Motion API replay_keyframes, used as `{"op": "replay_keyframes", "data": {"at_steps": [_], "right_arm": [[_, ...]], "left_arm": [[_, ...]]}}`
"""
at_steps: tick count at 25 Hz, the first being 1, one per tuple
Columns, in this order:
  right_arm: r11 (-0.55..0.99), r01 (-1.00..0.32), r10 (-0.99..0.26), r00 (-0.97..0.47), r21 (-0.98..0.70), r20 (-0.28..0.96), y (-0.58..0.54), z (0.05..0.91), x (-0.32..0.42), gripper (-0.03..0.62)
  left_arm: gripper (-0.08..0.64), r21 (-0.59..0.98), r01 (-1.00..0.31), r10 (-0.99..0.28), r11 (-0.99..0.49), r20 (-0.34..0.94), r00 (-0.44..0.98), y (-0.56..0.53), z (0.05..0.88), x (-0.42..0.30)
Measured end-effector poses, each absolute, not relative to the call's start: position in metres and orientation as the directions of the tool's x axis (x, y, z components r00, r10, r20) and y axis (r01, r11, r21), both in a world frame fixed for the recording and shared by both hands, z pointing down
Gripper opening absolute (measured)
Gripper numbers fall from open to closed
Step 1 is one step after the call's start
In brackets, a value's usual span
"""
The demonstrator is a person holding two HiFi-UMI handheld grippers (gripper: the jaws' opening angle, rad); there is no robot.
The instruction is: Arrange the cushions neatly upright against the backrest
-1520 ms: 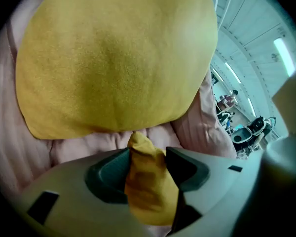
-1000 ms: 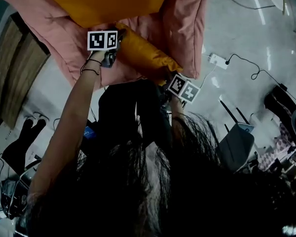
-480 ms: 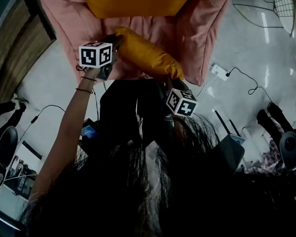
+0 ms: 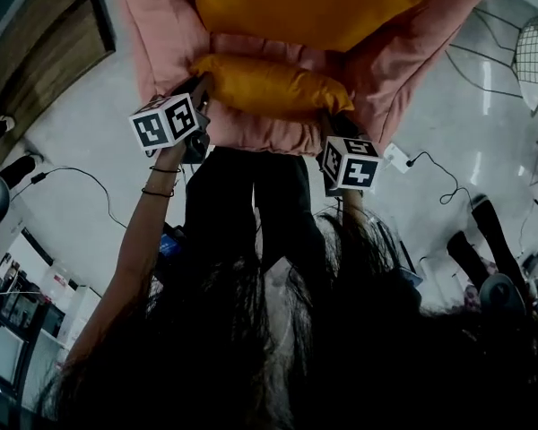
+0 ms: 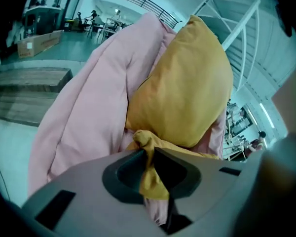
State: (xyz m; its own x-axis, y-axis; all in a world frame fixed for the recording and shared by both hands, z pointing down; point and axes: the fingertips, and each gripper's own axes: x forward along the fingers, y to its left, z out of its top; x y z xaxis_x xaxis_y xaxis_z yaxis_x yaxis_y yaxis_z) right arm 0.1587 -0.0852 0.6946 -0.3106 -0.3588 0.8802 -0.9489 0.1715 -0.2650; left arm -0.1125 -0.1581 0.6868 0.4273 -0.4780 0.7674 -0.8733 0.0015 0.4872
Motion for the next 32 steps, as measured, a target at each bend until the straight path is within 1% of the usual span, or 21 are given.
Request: {"op": "replay_keyframes", "data": {"at_steps": [4, 7, 9, 12, 15, 17, 19, 22, 24, 27, 29, 31, 32], "right_arm": [[0.158, -0.95, -0.345, -0.308, -0.269, 0.887, -0.135, 0.713, 0.164, 0.072], [0.159, -0.953, -0.351, -0.299, -0.258, 0.887, -0.171, 0.723, 0.165, 0.072], [0.179, -0.954, -0.349, -0.29, -0.24, 0.891, -0.185, 0.726, 0.163, 0.072], [0.208, -0.952, -0.341, -0.284, -0.223, 0.896, -0.191, 0.737, 0.161, 0.072], [0.171, -0.956, -0.312, -0.281, -0.237, 0.908, -0.182, 0.764, 0.165, 0.072], [0.142, -0.955, -0.306, -0.291, -0.259, 0.906, -0.183, 0.779, 0.167, 0.072], [0.133, -0.954, -0.297, -0.298, -0.27, 0.907, -0.192, 0.787, 0.166, 0.074], [0.128, -0.958, -0.286, -0.285, -0.258, 0.915, -0.201, 0.793, 0.166, 0.074], [0.131, -0.961, -0.301, -0.271, -0.243, 0.914, -0.199, 0.792, 0.166, 0.074], [0.133, -0.963, -0.346, -0.267, -0.235, 0.9, -0.196, 0.785, 0.168, 0.075], [0.108, -0.967, -0.367, -0.255, -0.231, 0.894, -0.194, 0.777, 0.173, 0.097], [0.056, -0.973, -0.381, -0.228, -0.224, 0.896, -0.191, 0.768, 0.182, 0.175], [0.026, -0.973, -0.388, -0.222, -0.23, 0.894, -0.189, 0.764, 0.185, 0.192]], "left_arm": [[0.074, 0.524, -0.849, -0.474, 0.069, 0.766, 0.434, -0.179, 0.709, -0.113], [0.072, 0.508, -0.857, -0.477, 0.086, 0.776, 0.413, -0.207, 0.718, -0.115], [0.071, 0.479, -0.875, -0.467, 0.063, 0.789, 0.399, -0.224, 0.719, -0.116], [0.069, 0.398, -0.917, -0.43, -0.039, 0.821, 0.375, -0.236, 0.723, -0.114], [0.071, 0.344, -0.926, -0.432, -0.156, 0.819, 0.377, -0.237, 0.743, -0.106], [0.072, 0.339, -0.921, -0.431, -0.191, 0.814, 0.389, -0.242, 0.756, -0.102], [0.078, 0.356, -0.917, -0.4, -0.18, 0.825, 0.399, -0.249, 0.767, -0.101], [0.086, 0.388, -0.915, -0.358, -0.115, 0.843, 0.402, -0.255, 0.778, -0.102], [0.087, 0.382, -0.918, -0.367, -0.109, 0.842, 0.394, -0.254, 0.778, -0.102], [0.087, 0.394, -0.911, -0.415, -0.121, 0.814, 0.407, -0.251, 0.771, -0.103], [0.087, 0.441, -0.893, -0.427, -0.09, 0.793, 0.435, -0.248, 0.763, -0.104], [0.104, 0.485, -0.874, -0.441, -0.031, 0.778, 0.448, -0.245, 0.753, -0.11], [0.12, 0.5, -0.866, -0.458, -0.003, 0.769, 0.445, -0.244, 0.746, -0.114]]}}
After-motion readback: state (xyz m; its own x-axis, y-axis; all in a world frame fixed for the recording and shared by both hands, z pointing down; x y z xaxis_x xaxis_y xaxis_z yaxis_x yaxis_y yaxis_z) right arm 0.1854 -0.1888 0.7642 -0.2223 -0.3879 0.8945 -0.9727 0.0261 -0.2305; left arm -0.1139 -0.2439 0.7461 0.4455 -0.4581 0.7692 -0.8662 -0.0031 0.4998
